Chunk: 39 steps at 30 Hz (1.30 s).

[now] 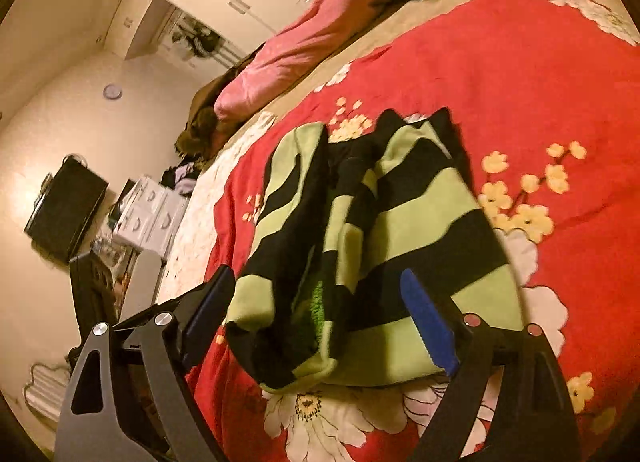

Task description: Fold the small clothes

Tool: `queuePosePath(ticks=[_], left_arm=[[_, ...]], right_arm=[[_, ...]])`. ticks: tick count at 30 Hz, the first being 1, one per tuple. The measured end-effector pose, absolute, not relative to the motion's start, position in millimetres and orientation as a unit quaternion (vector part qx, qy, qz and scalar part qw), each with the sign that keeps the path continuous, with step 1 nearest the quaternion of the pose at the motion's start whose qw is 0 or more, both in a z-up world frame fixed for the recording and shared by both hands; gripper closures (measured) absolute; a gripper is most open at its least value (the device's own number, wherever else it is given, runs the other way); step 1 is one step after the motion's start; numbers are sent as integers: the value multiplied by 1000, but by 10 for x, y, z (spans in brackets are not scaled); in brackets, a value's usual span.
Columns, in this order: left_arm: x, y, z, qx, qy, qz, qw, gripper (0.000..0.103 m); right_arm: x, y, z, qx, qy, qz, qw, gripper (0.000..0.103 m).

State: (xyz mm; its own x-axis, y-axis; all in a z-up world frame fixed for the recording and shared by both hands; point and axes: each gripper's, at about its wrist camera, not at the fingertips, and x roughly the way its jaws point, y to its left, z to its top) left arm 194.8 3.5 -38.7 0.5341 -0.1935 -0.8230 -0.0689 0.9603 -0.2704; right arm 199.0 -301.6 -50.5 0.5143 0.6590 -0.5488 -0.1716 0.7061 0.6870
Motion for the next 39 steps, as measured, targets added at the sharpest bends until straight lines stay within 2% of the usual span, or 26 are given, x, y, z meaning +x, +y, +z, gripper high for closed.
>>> queuePosePath(ticks=[4, 6, 10, 21, 24, 28, 35, 39], left_arm=[[1962, -63, -421, -110, 479, -36, 870, 43], [1988, -107, -462, -103, 481, -38, 869, 41], [2038, -162, -566, -95, 489, -37, 866, 33], [2088, -270, -735, -89, 501, -45, 860, 32], [2087, -294, -763, -85, 502, -44, 859, 32], [2083, -316, -772, -78, 501, -43, 861, 32], [2091, -311, -772, -79, 504, -46, 859, 32], [2109, -323, -802, -74, 505, -46, 859, 32]], right_arm=[[2033, -2888, -434, 254, 423, 262, 829, 18], [2082, -2836, -406, 236, 425, 262, 834, 11], [2206, -2799, -362, 211, 426, 252, 843, 7], [2884, -2540, -621, 200, 514, 216, 806, 7], [2879, -2508, -716, 218, 509, 199, 809, 7], [2776, -2277, -581, 125, 481, 224, 839, 28], [2778, -2193, -632, 93, 466, 269, 838, 37], [2849, -2198, -751, 107, 475, 269, 831, 36]])
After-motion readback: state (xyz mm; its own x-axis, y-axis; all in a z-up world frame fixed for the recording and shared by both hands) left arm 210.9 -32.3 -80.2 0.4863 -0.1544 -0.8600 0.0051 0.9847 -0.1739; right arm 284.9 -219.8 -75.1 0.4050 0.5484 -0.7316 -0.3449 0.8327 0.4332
